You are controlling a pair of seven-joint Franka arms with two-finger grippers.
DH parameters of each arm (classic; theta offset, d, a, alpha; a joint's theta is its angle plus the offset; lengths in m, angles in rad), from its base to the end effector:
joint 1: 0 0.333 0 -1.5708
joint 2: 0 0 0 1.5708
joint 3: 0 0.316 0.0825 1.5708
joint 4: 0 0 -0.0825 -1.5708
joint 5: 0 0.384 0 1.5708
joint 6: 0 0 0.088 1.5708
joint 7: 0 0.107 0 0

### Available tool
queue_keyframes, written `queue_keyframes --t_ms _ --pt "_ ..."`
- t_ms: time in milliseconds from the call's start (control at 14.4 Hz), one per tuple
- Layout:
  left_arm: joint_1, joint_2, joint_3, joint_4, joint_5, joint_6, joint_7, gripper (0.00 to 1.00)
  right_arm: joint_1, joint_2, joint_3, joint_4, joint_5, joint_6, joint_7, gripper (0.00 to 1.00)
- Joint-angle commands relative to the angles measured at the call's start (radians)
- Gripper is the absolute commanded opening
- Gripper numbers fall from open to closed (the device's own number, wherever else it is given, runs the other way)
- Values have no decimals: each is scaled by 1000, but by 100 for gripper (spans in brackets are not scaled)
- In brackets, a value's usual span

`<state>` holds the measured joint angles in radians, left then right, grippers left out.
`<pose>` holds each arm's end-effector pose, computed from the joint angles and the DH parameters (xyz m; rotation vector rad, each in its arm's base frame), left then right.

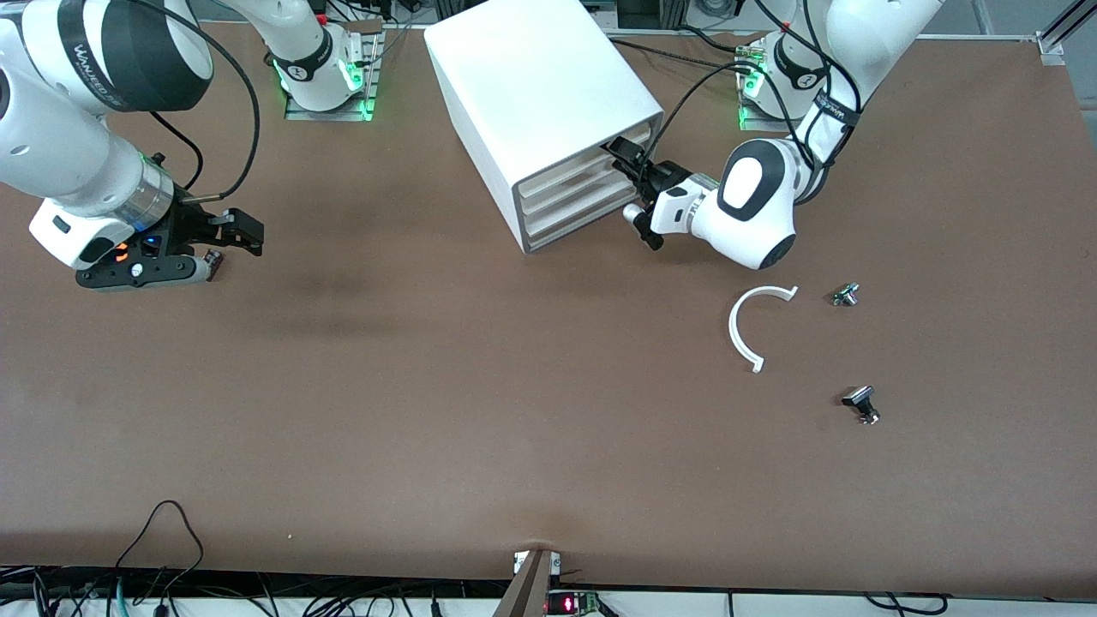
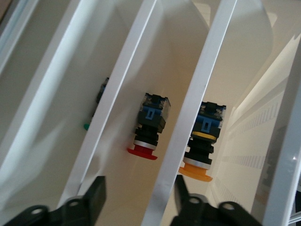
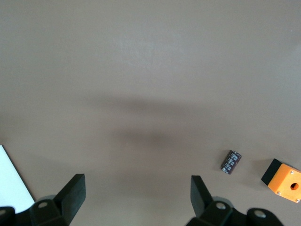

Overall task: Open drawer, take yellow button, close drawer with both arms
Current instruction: 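Pull the drawer open with the left gripper while the right gripper rises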

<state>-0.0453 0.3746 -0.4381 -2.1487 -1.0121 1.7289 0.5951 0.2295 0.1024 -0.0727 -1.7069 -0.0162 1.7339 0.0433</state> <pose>0.4138 -0.3057 0.2487 1.8954 -0.4772 -0.7486 0.5794 0.0917 0.5152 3.1036 0.1815 -0.1127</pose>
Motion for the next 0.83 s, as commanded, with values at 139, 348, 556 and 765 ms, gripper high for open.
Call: queue_keyframes --t_ms 139,348,556,765 --pt "5 -19 -13 -22 -25 8 25 0 -9 3 -10 32 -2 -28 -3 99" --pt "18 -19 7 -11 -7 14 20 0 -9 3 -10 43 -7 -27 -19 99" --pt "21 -20 105 44 55 56 23 0 8 5 -4 47 -19 -28 -88 99" --pt "21 -19 195 104 82 124 20 0 10 3 -4 49 -4 -27 -91 99"
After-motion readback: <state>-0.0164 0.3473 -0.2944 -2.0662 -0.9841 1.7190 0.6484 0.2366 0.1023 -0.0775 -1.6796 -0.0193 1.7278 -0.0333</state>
